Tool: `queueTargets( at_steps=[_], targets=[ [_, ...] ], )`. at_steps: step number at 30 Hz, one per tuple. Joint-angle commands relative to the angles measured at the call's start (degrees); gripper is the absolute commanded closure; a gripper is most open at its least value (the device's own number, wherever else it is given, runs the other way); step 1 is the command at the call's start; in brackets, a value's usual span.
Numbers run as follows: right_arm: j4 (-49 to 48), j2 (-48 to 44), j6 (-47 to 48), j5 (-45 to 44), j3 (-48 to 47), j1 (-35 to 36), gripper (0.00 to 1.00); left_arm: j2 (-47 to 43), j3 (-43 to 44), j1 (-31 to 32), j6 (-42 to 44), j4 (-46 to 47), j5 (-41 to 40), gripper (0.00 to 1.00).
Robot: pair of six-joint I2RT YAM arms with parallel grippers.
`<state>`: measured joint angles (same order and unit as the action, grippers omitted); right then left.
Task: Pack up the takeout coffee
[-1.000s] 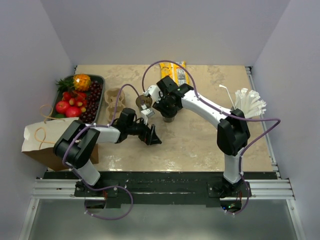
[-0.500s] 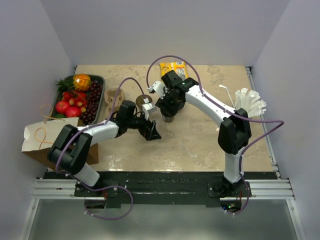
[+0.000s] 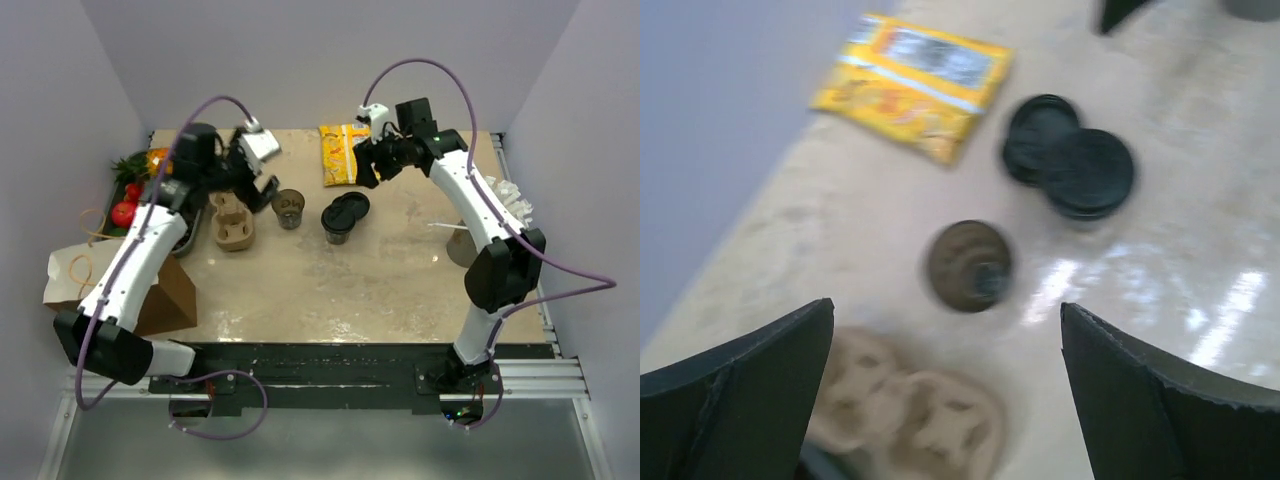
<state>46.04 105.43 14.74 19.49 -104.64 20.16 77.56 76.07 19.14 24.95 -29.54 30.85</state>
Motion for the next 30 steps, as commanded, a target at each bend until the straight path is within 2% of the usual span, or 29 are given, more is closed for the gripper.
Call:
queueTargets(
  at_steps=[1, 4, 5, 7, 8, 9, 11, 12, 14, 15, 16, 17, 18, 19, 20, 23, 25, 26, 27, 29, 30],
  targets=[
    [-4.91, -2.07, -5.24, 13.70, -0.83, 1.11, 0.31, -3.46, 16.63, -9.80, 9.06, -19.23, -10.96, 0.00],
    [-8.50, -1.02, -8.14, 19.86, 1.01, 1.46, 0.24, -6.35, 18.94, -16.13, 8.54, -21.00, -14.75, 0.00],
    [-10.95, -0.93, -8.93, 20.32, 1.37, 2.50, 0.21, -7.32, 18.68, -17.37, 8.01, -20.65, -15.72, 0.00],
    [-11.50, 0.65, -8.25, 20.24, -0.20, 5.04, 0.21, -9.00, 16.75, -19.14, 6.79, -19.59, -16.17, 0.00],
    [-11.15, 1.18, -7.80, 19.81, -2.74, 5.93, 0.15, -8.92, 16.04, -19.14, 6.78, -19.42, -16.00, 0.00],
    [-10.98, 1.88, -8.15, 19.54, -3.98, 6.38, 0.01, -7.00, 16.04, -19.14, 7.21, -19.85, -14.26, 0.00],
    [-10.45, 2.94, -10.08, 19.28, -7.05, 6.38, 0.01, -2.61, 19.01, -19.14, 9.40, -22.12, -11.53, 0.00],
    [-9.92, 2.59, -10.43, 18.75, -7.50, 6.29, 0.01, 3.68, 25.03, -19.14, 12.37, -27.27, -8.47, 0.00],
    [-6.95, 0.23, -9.82, 17.52, -8.47, 6.12, 0.01, 11.08, 32.61, -19.14, 13.63, -33.10, -7.74, 0.02],
    [-5.19, -0.22, -9.47, 16.12, -9.00, 6.20, 0.01, 17.47, 39.52, -19.14, 11.98, -36.87, -9.22, 0.02],
    [-3.35, -0.48, -9.21, 15.76, -9.35, 6.12, 0.01, 19.89, 42.03, -19.14, 10.05, -37.95, -10.19, 0.02],
    [-0.80, -1.27, -9.03, 15.24, -8.66, 6.03, 0.01, 21.22, 42.23, -19.14, 6.38, -34.74, -12.02, 0.00],
    [-0.69, -2.32, -10.25, 12.27, -7.17, 6.03, 0.01, 21.75, 40.84, -19.14, -1.23, -32.45, -13.52, 0.00],
    [-1.82, -3.38, -11.30, 10.76, -3.07, 5.94, 0.01, 20.89, 38.47, -19.14, -4.61, -29.81, -12.58, 0.00],
    [-2.35, -5.47, -11.84, 10.14, -1.20, 5.68, 0.01, 19.66, 32.71, -19.14, -7.78, -24.65, -11.96, 0.00],
    [-4.81, -8.74, -12.72, 8.65, 4.70, 5.24, 0.02, 19.03, 27.66, -17.03, -13.42, -23.38, -13.27, 0.02],
    [-5.08, -10.68, -11.85, 7.68, 5.76, 5.24, 0.04, 19.38, 24.58, -17.20, -16.94, -21.71, -13.10, 0.10],
    [-4.74, -11.12, -11.23, 7.15, 5.94, 5.24, 0.05, 19.65, 22.39, -17.12, -18.00, -19.87, -13.36, 0.26],
    [-4.47, -11.38, -11.23, 6.45, 6.11, 5.24, 0.05, 21.21, 21.84, -17.11, -20.53, -19.25, -14.06, 0.33],
    [-4.12, -11.38, -11.75, 3.90, 6.46, 5.24, 0.07, 23.59, 21.23, -16.24, -22.39, -19.24, -14.76, 0.45],
    [-4.03, -11.38, -11.84, 3.81, 6.55, 5.24, 0.07, 25.52, 20.79, -15.54, -22.05, -19.07, -17.99, 0.45]
  ],
)
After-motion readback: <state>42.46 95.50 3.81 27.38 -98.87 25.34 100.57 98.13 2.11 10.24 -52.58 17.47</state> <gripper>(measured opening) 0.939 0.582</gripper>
